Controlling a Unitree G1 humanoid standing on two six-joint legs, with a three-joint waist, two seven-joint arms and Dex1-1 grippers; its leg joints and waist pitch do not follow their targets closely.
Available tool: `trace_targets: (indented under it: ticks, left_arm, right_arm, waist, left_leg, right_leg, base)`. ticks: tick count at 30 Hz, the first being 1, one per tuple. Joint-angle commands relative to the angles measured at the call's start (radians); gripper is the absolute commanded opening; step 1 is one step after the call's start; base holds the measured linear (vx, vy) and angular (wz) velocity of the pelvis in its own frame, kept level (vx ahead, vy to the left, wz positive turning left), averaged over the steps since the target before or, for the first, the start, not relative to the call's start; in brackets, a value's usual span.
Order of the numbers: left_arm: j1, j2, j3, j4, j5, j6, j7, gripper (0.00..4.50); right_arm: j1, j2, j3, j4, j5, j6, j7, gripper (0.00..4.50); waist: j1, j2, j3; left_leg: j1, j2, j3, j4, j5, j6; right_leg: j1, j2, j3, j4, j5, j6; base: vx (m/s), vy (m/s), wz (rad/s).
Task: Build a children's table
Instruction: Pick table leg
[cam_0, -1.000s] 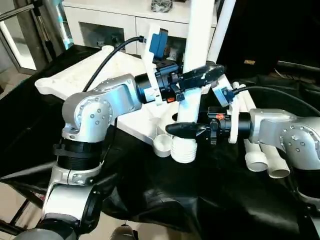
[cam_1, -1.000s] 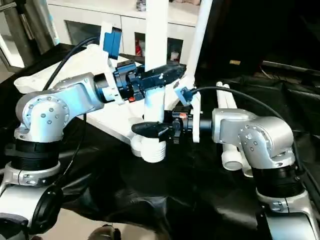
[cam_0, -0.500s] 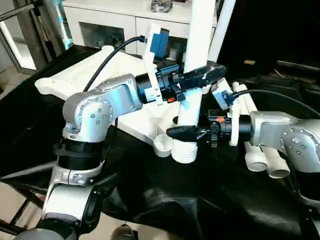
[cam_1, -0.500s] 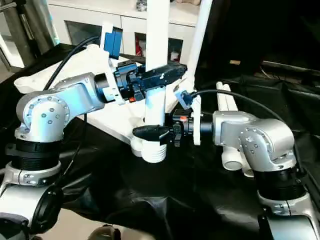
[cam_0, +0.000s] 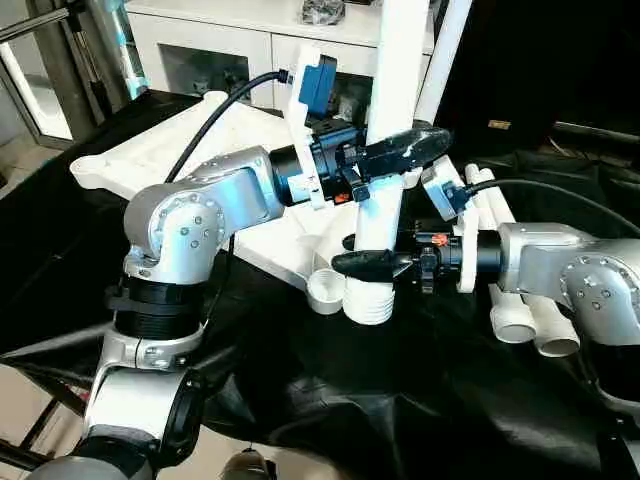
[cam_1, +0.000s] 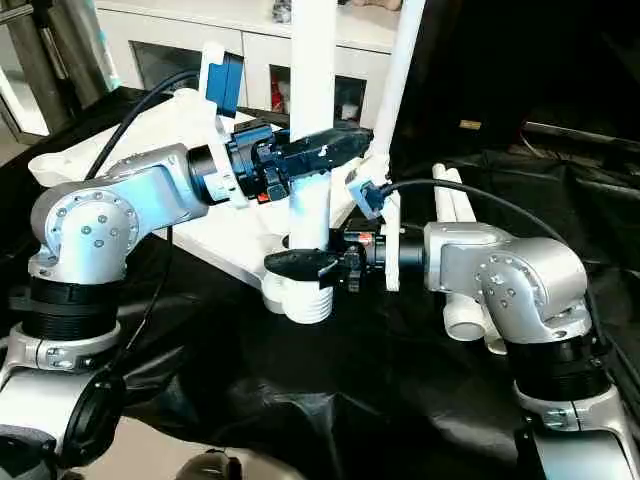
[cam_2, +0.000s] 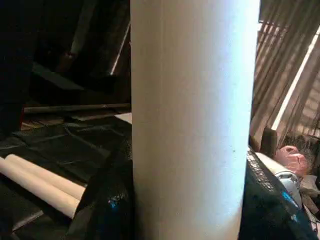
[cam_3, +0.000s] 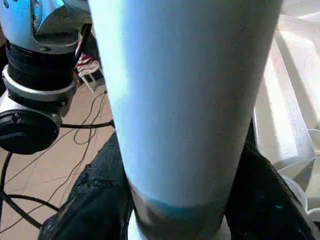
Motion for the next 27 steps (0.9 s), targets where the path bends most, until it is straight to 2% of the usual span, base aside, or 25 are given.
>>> trace_targets:
  ticks: [1, 5, 7, 11, 12, 13, 15, 16, 17, 18, 19, 20, 22, 23, 24, 25, 26, 27]
  left_arm:
    - [-0.026, -0.001, -0.013, -0.021, -0.004, -0.005, -0.019, 1.83]
    - [-0.025, 0.004, -0.021, -0.020, 0.011, -0.019, -0.019, 1.83]
    - [-0.029, -0.001, -0.016, -0.004, 0.017, -0.014, 0.003, 2.39]
    - [-0.038, -0.026, 0.025, 0.034, 0.010, -0.036, 0.036, 2.63]
    - [-0.036, -0.032, 0.031, 0.037, 0.032, -0.088, 0.041, 2.75]
    - [-0.034, -0.047, 0.044, 0.033, 0.052, -0.164, 0.040, 2.85]
    - [-0.035, -0.065, 0.070, 0.027, 0.041, -0.201, 0.046, 2.96]
    - [-0.045, -0.085, 0.105, 0.020, 0.008, -0.220, 0.051, 2.96]
    - [-0.045, -0.085, 0.105, 0.020, 0.008, -0.220, 0.051, 2.96]
    - [-0.088, -0.123, 0.185, 0.039, -0.038, -0.269, 0.098, 2.96]
    - [-0.107, -0.133, 0.211, 0.062, -0.047, -0.286, 0.125, 2.96]
    - [-0.123, -0.141, 0.236, 0.084, -0.057, -0.303, 0.150, 2.96]
    - [-0.150, -0.149, 0.282, 0.131, -0.074, -0.343, 0.193, 2.96]
    - [-0.161, -0.151, 0.302, 0.152, -0.080, -0.365, 0.210, 2.96]
    - [-0.161, -0.151, 0.302, 0.152, -0.080, -0.365, 0.210, 2.96]
    - [-0.170, -0.122, 0.308, 0.199, -0.043, -0.386, 0.223, 2.96]
    - [-0.160, -0.088, 0.275, 0.213, 0.014, -0.395, 0.202, 2.96]
    - [-0.131, -0.030, 0.203, 0.218, 0.110, -0.405, 0.146, 2.96]
  right_arm:
    - [-0.007, -0.007, -0.011, 0.018, -0.018, -0.002, -0.023, 1.98]
    - [-0.007, -0.007, -0.011, 0.017, -0.017, -0.005, -0.023, 1.96]
    - [-0.006, -0.005, -0.011, 0.018, -0.020, -0.008, -0.027, 1.96]
    - [-0.001, 0.006, -0.019, 0.016, -0.021, -0.015, -0.038, 1.94]
    - [0.001, 0.011, -0.025, 0.015, -0.020, -0.018, -0.043, 1.94]
    - [0.004, 0.018, -0.032, 0.014, -0.018, -0.022, -0.051, 1.94]
    - [0.006, 0.023, -0.038, 0.012, -0.016, -0.024, -0.057, 1.93]
    - [0.009, 0.028, -0.045, 0.011, -0.013, -0.026, -0.063, 1.93]
    - [0.009, 0.028, -0.045, 0.011, -0.013, -0.026, -0.063, 1.93]
    - [0.011, 0.047, -0.069, 0.013, 0.001, -0.034, -0.081, 1.93]
    - [0.011, 0.054, -0.076, 0.014, 0.005, -0.038, -0.086, 1.93]
    - [0.012, 0.059, -0.081, 0.012, 0.007, -0.042, -0.091, 1.93]
    - [0.016, 0.072, -0.093, 0.010, 0.006, -0.058, -0.107, 1.93]
    - [0.018, 0.078, -0.100, 0.009, 0.004, -0.067, -0.115, 1.93]
    - [0.018, 0.078, -0.100, 0.009, 0.004, -0.067, -0.115, 1.93]
    - [0.021, 0.099, -0.127, 0.015, -0.004, -0.096, -0.149, 1.93]
    - [0.024, 0.114, -0.148, 0.023, -0.009, -0.112, -0.177, 1.93]
    - [0.027, 0.134, -0.177, 0.036, -0.019, -0.132, -0.220, 1.93]
  waist:
    - [-0.001, 0.002, -0.083]
    - [-0.002, 0.001, -0.083]
    - [-0.001, 0.003, -0.083]
    - [-0.001, 0.006, -0.083]
    - [-0.001, 0.002, -0.082]
    - [0.000, 0.007, -0.083]
    - [-0.001, 0.003, -0.084]
    - [-0.001, 0.004, -0.084]
    - [-0.001, 0.004, -0.084]
    - [-0.002, 0.003, -0.084]
    - [-0.001, 0.002, -0.087]
    - [0.001, 0.008, -0.087]
    - [0.000, 0.004, -0.085]
    - [0.000, 0.004, -0.084]
    - [-0.001, 0.004, -0.084]
    - [0.000, 0.005, -0.085]
    - [-0.001, 0.002, -0.085]
    - [-0.003, 0.007, -0.087]
  left_leg:
    - [0.034, 0.030, -0.014, -0.070, -0.313, -0.065]
    - [0.033, 0.030, -0.014, -0.070, -0.313, -0.065]
    - [0.033, 0.030, -0.014, -0.070, -0.312, -0.065]
    - [0.034, 0.028, -0.014, -0.069, -0.320, -0.067]
    - [0.032, 0.028, -0.015, -0.070, -0.320, -0.064]
    - [0.032, 0.030, -0.018, -0.072, -0.323, -0.066]
    - [0.032, 0.031, -0.016, -0.071, -0.322, -0.067]
    - [0.031, 0.030, -0.016, -0.070, -0.318, -0.066]
    - [0.031, 0.030, -0.016, -0.070, -0.318, -0.066]
    - [0.031, 0.030, -0.013, -0.069, -0.314, -0.062]
    - [0.029, 0.030, -0.015, -0.067, -0.308, -0.061]
    - [0.032, 0.029, -0.015, -0.066, -0.309, -0.061]
    - [0.030, 0.028, -0.016, -0.068, -0.311, -0.056]
    - [0.032, 0.026, -0.015, -0.067, -0.318, -0.055]
    - [0.030, 0.025, -0.014, -0.067, -0.317, -0.055]
    - [0.030, 0.025, -0.014, -0.067, -0.310, -0.054]
    - [0.031, 0.025, -0.013, -0.067, -0.306, -0.052]
    - [0.033, 0.025, -0.016, -0.070, -0.311, -0.059]
  right_leg:
    - [0.037, -0.063, 0.034, -0.084, -0.384, -0.103]
    - [0.037, -0.063, 0.034, -0.085, -0.387, -0.100]
    - [0.036, -0.064, 0.035, -0.085, -0.385, -0.100]
    - [0.035, -0.063, 0.034, -0.086, -0.396, -0.099]
    - [0.037, -0.064, 0.033, -0.091, -0.401, -0.096]
    - [0.039, -0.066, 0.032, -0.092, -0.400, -0.091]
    - [0.040, -0.066, 0.033, -0.091, -0.384, -0.095]
    - [0.041, -0.065, 0.033, -0.087, -0.370, -0.100]
    - [0.041, -0.065, 0.033, -0.087, -0.370, -0.100]
    - [0.039, -0.065, 0.034, -0.085, -0.358, -0.113]
    - [0.041, -0.065, 0.033, -0.083, -0.340, -0.124]
    - [0.039, -0.065, 0.032, -0.083, -0.338, -0.127]
    - [0.042, -0.062, 0.031, -0.083, -0.333, -0.119]
    - [0.039, -0.062, 0.032, -0.086, -0.350, -0.112]
    - [0.041, -0.063, 0.031, -0.086, -0.356, -0.108]
    - [0.040, -0.061, 0.031, -0.087, -0.364, -0.098]
    - [0.038, -0.062, 0.032, -0.092, -0.373, -0.087]
    - [0.033, -0.061, 0.032, -0.090, -0.402, -0.058]
  base:
    - [0.000, 0.000, 0.00]
    - [0.000, 0.000, 0.00]
    - [0.000, 0.000, 0.00]
    - [0.000, 0.000, 0.00]
    - [0.000, 0.000, 0.00]
    - [0.000, 0.000, 0.00]
    - [0.000, 0.000, 0.00]
    - [0.000, 0.000, 0.00]
    - [0.000, 0.000, 0.00]
    - [0.000, 0.000, 0.00]
    - [0.000, 0.000, 0.00]
    - [0.000, 0.000, 0.00]
    - [0.000, 0.000, 0.00]
    - [0.000, 0.000, 0.00]
    - [0.000, 0.000, 0.00]
    - [0.000, 0.000, 0.00]
    - [0.000, 0.000, 0.00]
    - [0.000, 0.000, 0.00]
